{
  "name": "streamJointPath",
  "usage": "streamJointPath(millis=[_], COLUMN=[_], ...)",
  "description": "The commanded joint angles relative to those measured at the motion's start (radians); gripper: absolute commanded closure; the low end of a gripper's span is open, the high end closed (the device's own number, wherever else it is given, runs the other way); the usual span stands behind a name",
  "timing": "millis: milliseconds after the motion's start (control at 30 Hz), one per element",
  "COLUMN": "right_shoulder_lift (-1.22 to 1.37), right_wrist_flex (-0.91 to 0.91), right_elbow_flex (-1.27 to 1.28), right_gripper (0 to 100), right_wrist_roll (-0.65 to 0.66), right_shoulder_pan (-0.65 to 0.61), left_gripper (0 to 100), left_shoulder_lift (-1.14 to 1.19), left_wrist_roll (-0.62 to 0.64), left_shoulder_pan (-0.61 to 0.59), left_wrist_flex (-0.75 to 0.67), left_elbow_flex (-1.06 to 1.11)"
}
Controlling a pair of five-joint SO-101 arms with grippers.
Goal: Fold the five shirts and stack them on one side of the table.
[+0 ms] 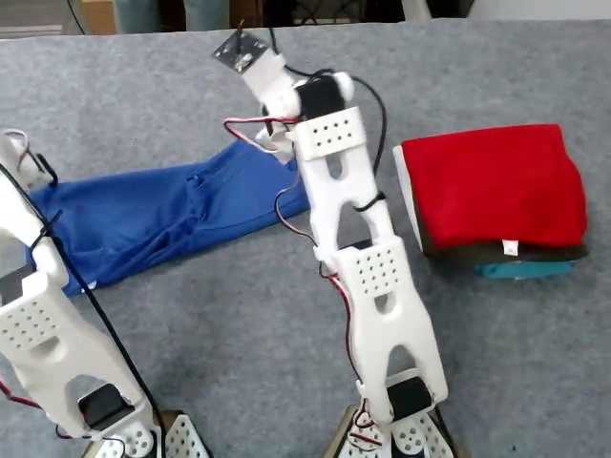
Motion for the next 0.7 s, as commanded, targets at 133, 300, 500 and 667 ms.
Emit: streamJointPath(millis=[133, 300, 500, 667], right_shoulder_lift=[-0.371, -0.504, -0.619, -0.677], right_wrist_flex=[0.008, 0.003, -0.015, -0.014], right_elbow_flex=[0.484, 0.777, 0.883, 0.886], right_gripper=[98.4, 98.4, 98.4, 98.4], right_wrist_roll=[-0.002, 0.061, 0.069, 0.066], right_shoulder_pan=[-0.106, -0.127, -0.121, -0.121], left_gripper=[70, 70, 80, 94], left_shoulder_lift=[-0.021, 0.189, 0.338, 0.42], left_wrist_roll=[-0.097, -0.132, -0.196, -0.199], left_shoulder_pan=[-0.137, -0.191, -0.179, -0.142], left_wrist_flex=[0.267, 0.1, 0.222, 0.275], left_elbow_flex=[-0.054, 0.001, -0.177, -0.239])
